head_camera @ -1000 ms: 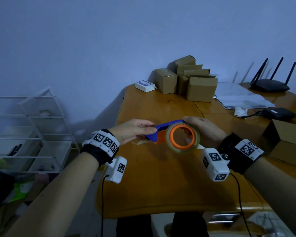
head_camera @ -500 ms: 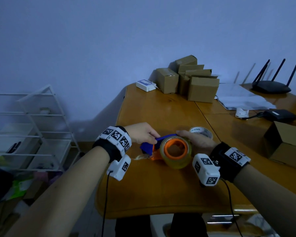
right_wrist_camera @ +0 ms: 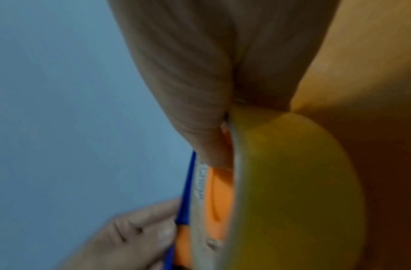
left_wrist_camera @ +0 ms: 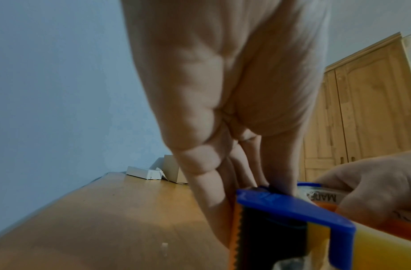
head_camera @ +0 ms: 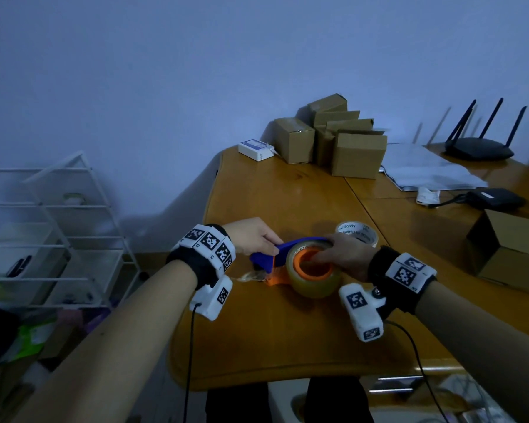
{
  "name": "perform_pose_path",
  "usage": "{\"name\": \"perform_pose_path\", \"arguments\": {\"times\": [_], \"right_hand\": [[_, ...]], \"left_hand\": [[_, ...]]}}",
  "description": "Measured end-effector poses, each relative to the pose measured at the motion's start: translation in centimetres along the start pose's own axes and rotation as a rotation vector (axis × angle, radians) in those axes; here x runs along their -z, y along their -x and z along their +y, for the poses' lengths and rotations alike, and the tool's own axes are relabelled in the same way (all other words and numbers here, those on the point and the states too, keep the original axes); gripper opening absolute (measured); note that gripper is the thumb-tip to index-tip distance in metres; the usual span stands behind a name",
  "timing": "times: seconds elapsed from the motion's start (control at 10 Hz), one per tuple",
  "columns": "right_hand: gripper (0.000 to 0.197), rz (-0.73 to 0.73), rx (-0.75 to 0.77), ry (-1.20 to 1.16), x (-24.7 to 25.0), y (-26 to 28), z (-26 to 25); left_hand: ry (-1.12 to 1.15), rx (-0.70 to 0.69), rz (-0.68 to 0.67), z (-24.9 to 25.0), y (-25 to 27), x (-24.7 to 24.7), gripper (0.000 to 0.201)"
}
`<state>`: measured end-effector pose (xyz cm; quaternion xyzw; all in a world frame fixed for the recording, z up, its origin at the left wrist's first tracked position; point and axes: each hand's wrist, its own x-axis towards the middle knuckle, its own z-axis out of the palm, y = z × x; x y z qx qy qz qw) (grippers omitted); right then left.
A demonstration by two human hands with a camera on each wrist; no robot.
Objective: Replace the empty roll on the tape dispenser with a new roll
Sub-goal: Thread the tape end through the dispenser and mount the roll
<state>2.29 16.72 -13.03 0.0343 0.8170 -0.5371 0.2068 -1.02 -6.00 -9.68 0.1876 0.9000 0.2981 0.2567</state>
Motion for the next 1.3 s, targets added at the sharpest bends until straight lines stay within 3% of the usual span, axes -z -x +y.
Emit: {"name": "perform_pose_path", "arguments": {"times": [0.2, 0.4, 0.8, 1.0, 1.2, 1.3], "right_hand": [[0.02, 0.228, 0.189, 0.537, -0.6, -0.3, 0.1], [0.033, 0.189, 0.32, 0.789, -0.4, -0.2, -0.2], [0.033, 0.151, 0.238, 0.814, 0.2, -0.7, -0.9], [0.041, 0.124, 0.237, 0.682, 0.4, -0.4, -0.5], [0.057, 0.137, 0.285, 0.579, 1.0, 0.3, -1.7], [0.052, 0.221, 0.419, 0.536, 1.5, 1.0, -3.0]], "left_hand": [[-0.059, -0.025, 0.009, 0.0, -0.2, -0.2, 0.034], [-0.089, -0.031, -0.002, 0.1, -0.2, -0.1, 0.034], [-0.13, -0.031, 0.021, 0.1, 0.2, -0.6, 0.031], [-0.139, -0.035, 0.025, 0.5, 0.7, -0.8, 0.038], [-0.112, -0.154, 0.152, 1.6, 1.2, 0.3, 0.042], [0.03, -0.295, 0.303, 2.9, 2.0, 1.2, 0.041]]}}
